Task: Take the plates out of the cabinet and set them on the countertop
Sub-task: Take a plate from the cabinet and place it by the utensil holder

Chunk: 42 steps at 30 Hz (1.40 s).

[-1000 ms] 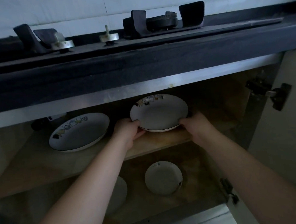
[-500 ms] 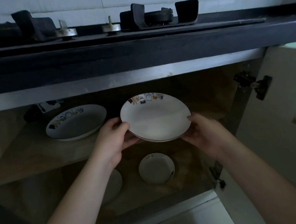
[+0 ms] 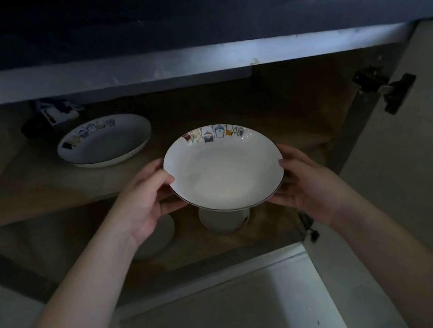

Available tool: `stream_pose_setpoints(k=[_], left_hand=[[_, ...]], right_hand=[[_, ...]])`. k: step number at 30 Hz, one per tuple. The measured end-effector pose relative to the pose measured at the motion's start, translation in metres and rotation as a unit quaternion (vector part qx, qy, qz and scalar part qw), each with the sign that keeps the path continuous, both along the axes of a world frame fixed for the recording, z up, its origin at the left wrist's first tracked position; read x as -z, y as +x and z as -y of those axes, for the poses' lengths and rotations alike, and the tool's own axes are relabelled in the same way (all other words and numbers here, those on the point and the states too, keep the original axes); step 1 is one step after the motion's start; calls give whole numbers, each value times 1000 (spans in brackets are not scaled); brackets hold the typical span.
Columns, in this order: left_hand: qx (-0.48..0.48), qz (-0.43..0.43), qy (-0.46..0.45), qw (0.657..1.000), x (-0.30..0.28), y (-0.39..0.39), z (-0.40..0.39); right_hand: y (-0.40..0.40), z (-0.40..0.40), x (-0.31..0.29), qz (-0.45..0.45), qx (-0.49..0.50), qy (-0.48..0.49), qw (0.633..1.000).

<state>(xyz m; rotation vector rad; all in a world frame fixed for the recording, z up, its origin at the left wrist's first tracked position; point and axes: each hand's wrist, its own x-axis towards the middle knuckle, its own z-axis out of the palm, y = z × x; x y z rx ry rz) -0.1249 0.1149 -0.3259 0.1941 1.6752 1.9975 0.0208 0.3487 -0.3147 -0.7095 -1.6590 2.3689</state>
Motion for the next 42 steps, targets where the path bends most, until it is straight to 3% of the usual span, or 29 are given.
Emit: stream_pose_setpoints(k=[9,14,26,32,42], left_hand=[[-8,74,-41,996,-19,25,23],[6,154,-70,986,-46,64,45],[-4,248,-92,964,-201,170,112],[-43,242,-105,964,-271,207,148],[-119,263,-36,957,-374,256,228]], right_hand=[[22,24,-19,67,-11,-3,998],[60,40,-57,125,-24,45,991],[138,101,-216,233,-68,60,968],[157,138,-281,234,-64,131,961],[188,209,-376,204,-117,145,961]])
